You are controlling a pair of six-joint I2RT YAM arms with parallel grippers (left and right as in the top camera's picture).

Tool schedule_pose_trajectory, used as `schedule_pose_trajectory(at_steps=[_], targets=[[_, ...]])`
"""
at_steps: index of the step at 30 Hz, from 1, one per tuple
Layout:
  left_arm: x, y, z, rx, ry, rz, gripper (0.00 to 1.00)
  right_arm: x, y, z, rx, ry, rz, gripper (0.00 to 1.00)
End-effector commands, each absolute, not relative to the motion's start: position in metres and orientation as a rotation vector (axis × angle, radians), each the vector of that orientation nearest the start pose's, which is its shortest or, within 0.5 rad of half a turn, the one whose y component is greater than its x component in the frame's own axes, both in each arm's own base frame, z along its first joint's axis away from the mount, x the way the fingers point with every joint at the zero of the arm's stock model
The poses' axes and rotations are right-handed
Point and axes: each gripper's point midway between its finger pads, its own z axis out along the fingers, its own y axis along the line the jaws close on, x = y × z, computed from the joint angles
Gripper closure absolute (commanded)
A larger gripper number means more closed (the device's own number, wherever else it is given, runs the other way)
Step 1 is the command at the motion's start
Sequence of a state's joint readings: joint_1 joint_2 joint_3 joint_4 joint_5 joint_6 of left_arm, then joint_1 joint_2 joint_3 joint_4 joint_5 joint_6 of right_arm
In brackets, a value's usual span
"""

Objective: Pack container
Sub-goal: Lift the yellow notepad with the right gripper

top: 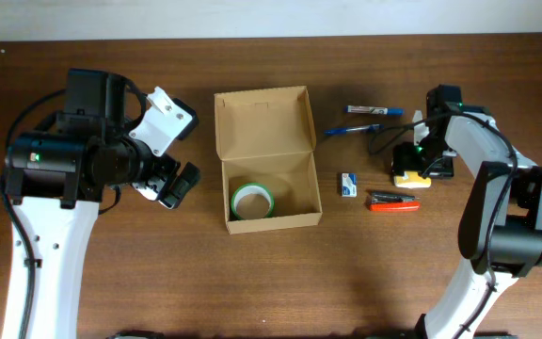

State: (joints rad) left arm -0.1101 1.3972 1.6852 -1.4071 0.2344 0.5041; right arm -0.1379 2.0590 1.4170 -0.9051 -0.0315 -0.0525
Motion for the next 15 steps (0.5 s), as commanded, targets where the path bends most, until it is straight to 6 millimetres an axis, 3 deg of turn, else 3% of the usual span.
schedule_pose_trajectory(at_steps=[1, 10, 15], targets=[[0.292, -0.073, 0.29, 0.881, 2.478, -0.18, 0.0, 0.38, -0.04, -0.002, 0.147, 3.133, 0.118, 0.3], [0.292, -0.073, 0.29, 0.881, 2.478, -0.18, 0.01, 0.412, -0.043, 0.045, 0.136, 3.063, 0.106, 0.34], [0.292, -0.073, 0.29, 0.881, 2.478, -0.18, 0.0, 0.416, -0.043, 0.052, 0.135, 3.05, 0.106, 0.35]])
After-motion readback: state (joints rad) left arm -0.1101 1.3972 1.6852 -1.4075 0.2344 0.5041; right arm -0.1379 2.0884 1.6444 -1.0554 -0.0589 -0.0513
